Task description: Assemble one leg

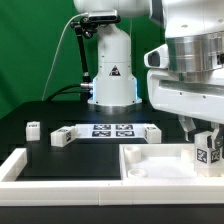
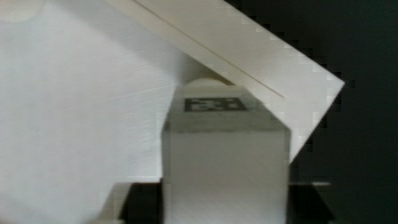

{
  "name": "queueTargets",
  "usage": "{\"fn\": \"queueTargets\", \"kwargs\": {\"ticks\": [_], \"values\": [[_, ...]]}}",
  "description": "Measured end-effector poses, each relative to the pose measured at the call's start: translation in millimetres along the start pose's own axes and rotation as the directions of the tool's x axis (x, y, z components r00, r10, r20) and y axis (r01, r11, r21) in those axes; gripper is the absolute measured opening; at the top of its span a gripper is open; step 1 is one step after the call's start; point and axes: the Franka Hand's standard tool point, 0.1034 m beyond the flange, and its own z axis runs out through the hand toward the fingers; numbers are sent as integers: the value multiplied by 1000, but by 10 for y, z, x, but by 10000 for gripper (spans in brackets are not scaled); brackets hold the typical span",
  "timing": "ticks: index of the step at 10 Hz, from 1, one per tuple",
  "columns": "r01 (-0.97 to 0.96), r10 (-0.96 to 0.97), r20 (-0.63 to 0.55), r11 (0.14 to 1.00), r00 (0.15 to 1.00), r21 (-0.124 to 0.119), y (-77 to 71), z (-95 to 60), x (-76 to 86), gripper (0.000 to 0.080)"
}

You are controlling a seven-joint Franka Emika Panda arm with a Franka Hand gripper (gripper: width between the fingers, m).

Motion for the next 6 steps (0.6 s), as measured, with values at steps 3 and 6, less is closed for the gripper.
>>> {"fn": "queueTargets", "kwargs": {"ticks": [3, 6], "values": [[-398, 397, 15, 917, 918, 15, 18, -3, -21, 290], [-563, 562, 22, 827, 827, 11, 22, -11, -30, 291]]}}
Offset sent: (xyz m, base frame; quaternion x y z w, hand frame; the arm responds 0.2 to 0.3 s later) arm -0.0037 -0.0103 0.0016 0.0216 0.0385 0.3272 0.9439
